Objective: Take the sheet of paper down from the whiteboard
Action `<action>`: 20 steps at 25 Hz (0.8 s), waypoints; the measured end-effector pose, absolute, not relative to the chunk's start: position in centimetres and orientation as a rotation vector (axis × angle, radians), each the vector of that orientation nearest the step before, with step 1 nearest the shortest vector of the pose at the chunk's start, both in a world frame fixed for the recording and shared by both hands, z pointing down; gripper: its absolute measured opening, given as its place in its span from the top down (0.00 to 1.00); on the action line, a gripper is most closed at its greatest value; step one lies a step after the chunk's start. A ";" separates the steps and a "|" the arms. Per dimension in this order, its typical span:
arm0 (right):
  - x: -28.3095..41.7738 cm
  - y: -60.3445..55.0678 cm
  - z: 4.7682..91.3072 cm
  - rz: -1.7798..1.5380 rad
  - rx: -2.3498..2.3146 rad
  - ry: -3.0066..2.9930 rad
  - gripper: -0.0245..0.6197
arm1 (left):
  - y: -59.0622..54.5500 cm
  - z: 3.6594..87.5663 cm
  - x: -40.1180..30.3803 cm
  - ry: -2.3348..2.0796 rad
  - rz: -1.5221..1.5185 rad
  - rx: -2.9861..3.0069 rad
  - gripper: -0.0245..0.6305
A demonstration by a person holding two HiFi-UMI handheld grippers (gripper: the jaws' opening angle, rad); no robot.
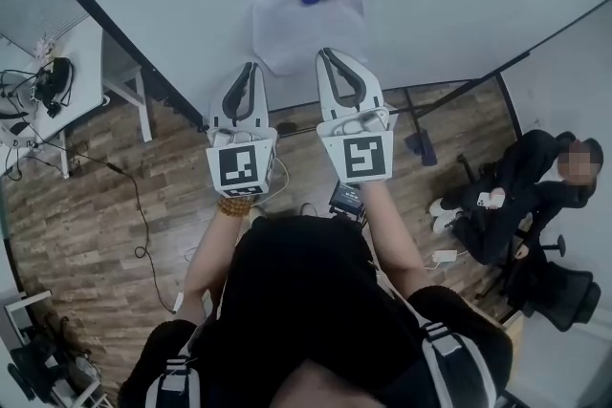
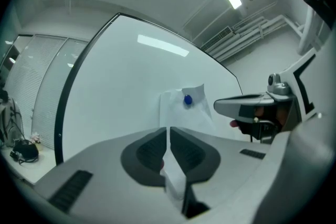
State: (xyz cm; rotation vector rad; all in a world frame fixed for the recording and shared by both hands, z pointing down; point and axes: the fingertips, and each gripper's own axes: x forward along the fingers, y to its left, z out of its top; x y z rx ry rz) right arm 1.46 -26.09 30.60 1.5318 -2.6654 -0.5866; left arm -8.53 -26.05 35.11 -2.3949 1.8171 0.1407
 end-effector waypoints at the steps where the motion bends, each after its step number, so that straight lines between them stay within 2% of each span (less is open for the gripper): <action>1: 1.4 -26.3 30.2 -0.603 1.540 -2.669 0.96 | -26.2 35.0 -8.5 1.813 0.139 -2.395 0.94; 8: 1.4 -28.6 28.7 -0.688 1.588 -2.648 0.96 | -27.4 35.4 -9.0 1.803 0.103 -2.396 0.92; 20: 0.4 -30.8 27.2 -0.770 1.605 -2.642 0.81 | -27.9 35.4 -9.2 1.793 0.091 -2.416 0.88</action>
